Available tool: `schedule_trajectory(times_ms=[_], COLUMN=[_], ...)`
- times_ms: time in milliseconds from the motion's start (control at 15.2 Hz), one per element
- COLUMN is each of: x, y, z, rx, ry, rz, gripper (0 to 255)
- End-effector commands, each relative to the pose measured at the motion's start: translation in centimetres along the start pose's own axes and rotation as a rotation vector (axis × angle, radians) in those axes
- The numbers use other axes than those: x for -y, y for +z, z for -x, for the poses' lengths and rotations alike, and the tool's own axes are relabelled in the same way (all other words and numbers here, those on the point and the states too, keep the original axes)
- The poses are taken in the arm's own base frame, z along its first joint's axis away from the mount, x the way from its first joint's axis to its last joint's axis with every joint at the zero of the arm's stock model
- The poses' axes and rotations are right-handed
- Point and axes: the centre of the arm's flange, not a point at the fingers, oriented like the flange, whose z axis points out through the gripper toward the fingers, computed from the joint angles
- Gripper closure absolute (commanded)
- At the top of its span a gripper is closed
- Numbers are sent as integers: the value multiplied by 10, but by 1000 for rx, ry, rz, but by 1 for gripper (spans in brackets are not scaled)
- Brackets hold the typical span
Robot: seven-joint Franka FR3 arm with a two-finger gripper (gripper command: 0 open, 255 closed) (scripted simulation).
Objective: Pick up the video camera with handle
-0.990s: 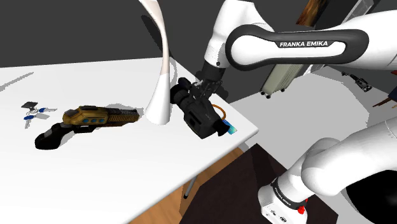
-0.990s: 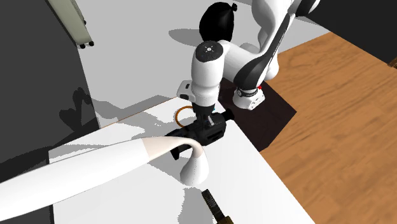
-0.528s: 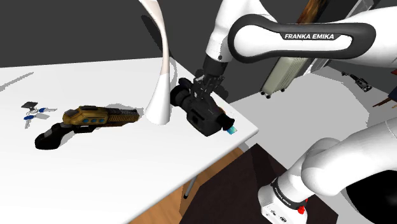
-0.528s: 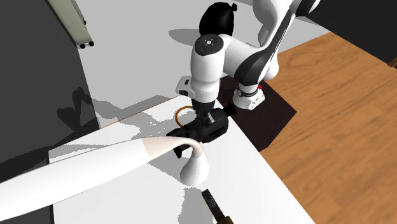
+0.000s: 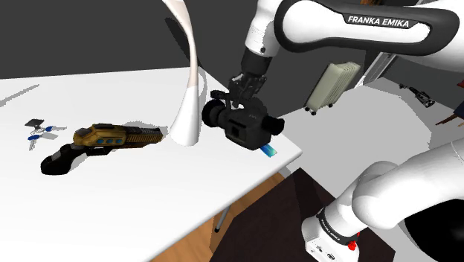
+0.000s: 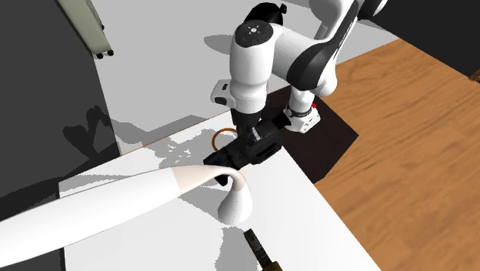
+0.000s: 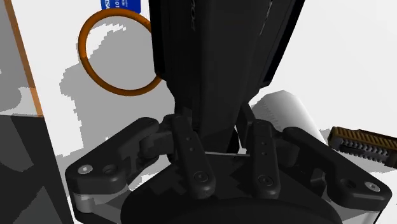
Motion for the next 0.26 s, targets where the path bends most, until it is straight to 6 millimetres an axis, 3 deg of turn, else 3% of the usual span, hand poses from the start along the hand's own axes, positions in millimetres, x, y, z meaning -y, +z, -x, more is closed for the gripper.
schedule_trajectory(times_ms=[0,198], x=[0,0], y=[-12,-18], z=[0,0], rx=[-3,-3], ry=[0,0], rz=[-1,-1], gripper=[255,255])
